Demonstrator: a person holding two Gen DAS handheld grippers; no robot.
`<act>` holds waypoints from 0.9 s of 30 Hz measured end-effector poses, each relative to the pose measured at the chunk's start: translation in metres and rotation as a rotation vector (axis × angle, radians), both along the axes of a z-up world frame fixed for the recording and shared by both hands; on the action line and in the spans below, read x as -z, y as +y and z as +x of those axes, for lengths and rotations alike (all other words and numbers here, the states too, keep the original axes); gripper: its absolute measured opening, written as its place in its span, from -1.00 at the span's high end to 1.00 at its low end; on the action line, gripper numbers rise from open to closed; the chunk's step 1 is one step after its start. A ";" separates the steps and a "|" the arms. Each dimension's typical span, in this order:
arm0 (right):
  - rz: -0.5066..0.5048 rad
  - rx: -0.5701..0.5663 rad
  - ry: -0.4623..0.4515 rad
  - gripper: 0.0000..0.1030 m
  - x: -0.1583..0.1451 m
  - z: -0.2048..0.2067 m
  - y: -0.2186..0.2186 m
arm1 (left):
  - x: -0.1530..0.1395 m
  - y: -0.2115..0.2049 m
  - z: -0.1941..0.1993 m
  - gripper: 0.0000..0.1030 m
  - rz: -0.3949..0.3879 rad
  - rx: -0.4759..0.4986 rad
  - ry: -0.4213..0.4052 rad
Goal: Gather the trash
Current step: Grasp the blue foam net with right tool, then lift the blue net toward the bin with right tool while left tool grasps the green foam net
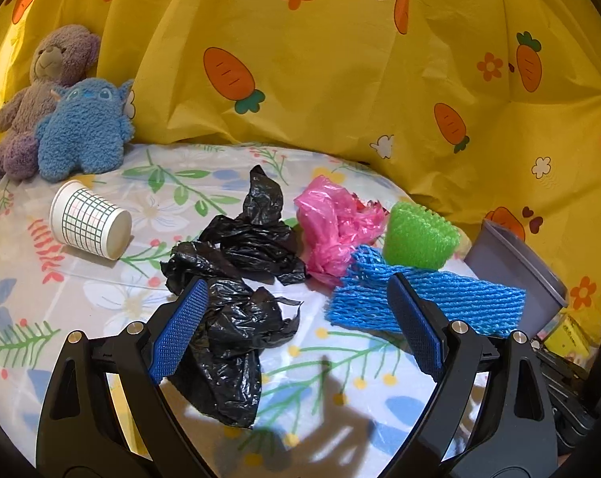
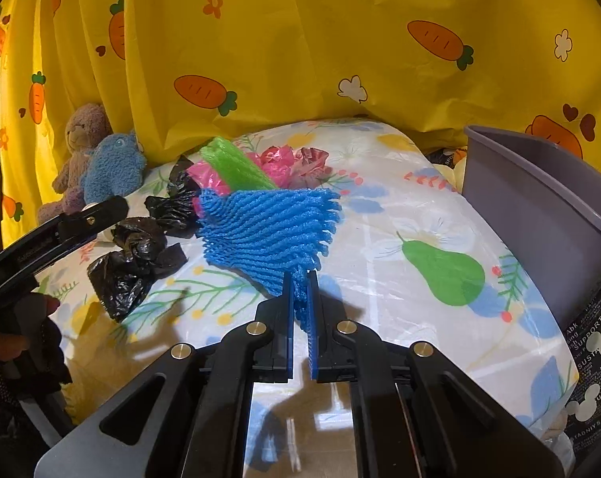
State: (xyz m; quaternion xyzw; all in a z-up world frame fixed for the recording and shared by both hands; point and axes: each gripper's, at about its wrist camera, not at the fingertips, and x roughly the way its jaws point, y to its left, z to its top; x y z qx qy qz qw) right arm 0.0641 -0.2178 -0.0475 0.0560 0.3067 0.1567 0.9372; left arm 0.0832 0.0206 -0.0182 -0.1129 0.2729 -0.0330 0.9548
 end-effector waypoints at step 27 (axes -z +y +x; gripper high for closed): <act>0.200 0.277 -0.243 0.87 -0.052 -0.040 -0.101 | 0.002 -0.116 0.059 -0.71 0.074 0.314 0.066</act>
